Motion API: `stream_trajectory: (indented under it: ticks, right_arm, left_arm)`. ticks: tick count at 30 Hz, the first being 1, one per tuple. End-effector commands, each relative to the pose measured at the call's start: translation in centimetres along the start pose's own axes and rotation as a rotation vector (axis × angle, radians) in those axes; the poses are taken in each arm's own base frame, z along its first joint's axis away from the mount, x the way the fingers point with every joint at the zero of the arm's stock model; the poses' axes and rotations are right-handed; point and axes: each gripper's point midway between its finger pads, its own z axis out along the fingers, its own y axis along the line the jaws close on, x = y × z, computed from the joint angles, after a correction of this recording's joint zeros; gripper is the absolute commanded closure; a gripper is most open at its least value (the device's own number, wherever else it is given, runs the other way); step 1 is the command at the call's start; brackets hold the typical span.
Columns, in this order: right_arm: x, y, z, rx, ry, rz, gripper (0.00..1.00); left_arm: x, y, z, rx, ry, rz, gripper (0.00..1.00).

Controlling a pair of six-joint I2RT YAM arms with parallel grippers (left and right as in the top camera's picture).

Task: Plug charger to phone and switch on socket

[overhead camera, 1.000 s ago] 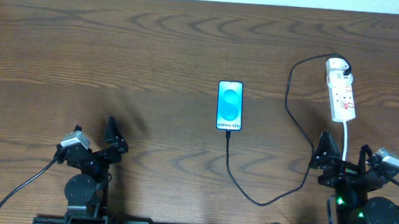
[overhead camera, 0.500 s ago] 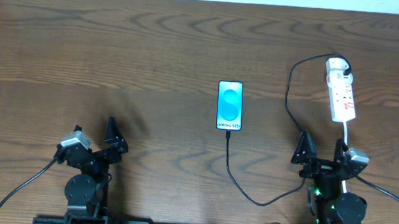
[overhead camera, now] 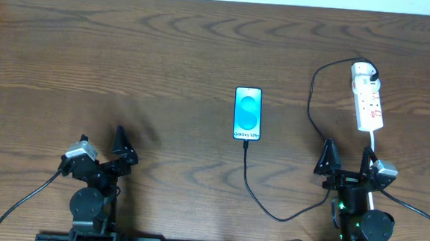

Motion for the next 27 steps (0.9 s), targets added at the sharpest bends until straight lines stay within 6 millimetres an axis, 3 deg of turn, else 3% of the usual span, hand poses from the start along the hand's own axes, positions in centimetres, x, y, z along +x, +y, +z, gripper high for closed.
stream_trajectory:
  ticks: [1,6,8,17,27]
  right_arm:
    - [0.2,0.2,0.0,-0.011,0.006,-0.056,0.01]
    - [0.5,0.1,0.0,-0.007,0.018,-0.097,0.01]
    - [1.9,-0.4,-0.1,0.008,0.075,-0.180,0.01]
    - [1.8,-0.2,-0.1,-0.007,0.073,-0.275,0.01]
    - [1.8,-0.2,-0.1,-0.006,0.071,-0.270,0.01]
  left_arm:
    - [1.5,1.1,0.1,-0.046,0.039,0.008,0.07]
    - [1.5,1.1,0.1,-0.046,0.039,0.008,0.07]
    - [1.5,1.1,0.1,-0.046,0.039,0.008,0.07]
    - [1.5,1.1,0.1,-0.046,0.039,0.008,0.07]
    - [1.5,1.1,0.1,-0.046,0.039,0.008,0.07]
